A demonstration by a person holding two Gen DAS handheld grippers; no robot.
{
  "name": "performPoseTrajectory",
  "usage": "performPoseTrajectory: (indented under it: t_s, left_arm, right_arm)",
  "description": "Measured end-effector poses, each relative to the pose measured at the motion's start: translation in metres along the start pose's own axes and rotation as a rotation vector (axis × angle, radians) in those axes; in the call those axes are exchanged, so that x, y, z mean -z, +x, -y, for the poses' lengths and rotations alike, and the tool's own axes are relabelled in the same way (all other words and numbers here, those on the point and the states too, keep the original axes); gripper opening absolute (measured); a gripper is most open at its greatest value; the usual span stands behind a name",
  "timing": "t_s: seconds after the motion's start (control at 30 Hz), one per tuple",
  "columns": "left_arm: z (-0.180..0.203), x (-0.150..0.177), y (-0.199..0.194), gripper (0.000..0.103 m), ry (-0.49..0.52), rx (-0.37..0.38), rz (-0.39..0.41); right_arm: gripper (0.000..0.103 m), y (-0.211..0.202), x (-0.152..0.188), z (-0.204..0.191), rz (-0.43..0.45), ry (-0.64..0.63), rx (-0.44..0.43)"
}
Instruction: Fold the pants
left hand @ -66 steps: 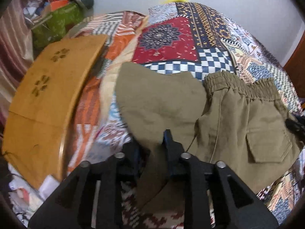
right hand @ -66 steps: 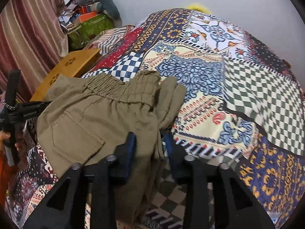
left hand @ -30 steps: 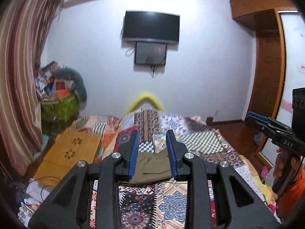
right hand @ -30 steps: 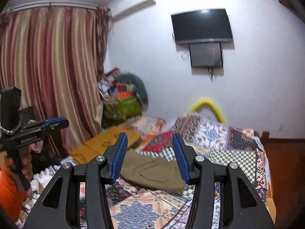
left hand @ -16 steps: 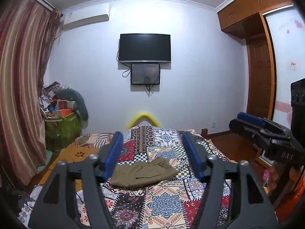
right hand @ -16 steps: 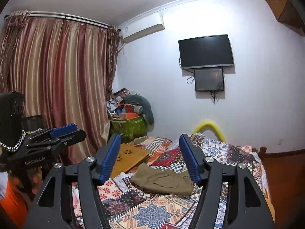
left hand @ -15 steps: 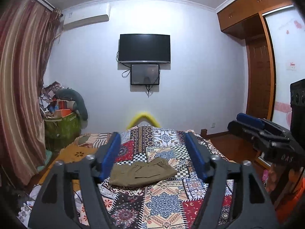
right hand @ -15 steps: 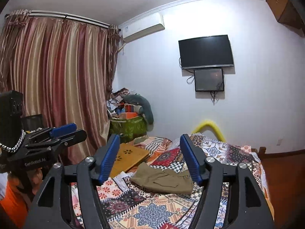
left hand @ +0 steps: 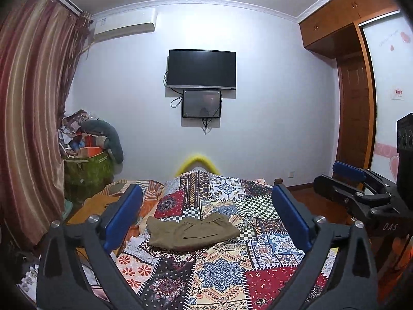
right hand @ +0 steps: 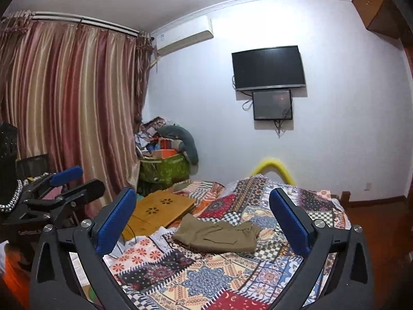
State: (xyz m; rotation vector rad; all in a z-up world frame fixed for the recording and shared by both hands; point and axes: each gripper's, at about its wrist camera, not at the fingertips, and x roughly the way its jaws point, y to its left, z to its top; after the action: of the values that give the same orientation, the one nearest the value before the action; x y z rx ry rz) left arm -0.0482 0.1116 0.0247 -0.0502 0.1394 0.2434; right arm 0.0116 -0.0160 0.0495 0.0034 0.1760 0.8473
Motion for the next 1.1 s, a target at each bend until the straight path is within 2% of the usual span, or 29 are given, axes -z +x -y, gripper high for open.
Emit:
performPoseTrajectory:
  t_s: [0.53,1.1]
  left_arm:
    - [-0.003,0.007,0.012,0.102,-0.024,0.020,-0.033]
    - [-0.003,0.009,0.013,0.102,-0.017,0.033,-0.035]
  right_arm:
    - [0.103,-0.010,0.002,0.003,-0.001,0.012,0.016]
    - [0.103,-0.013,0.000,0.004,-0.003,0.017,0.014]
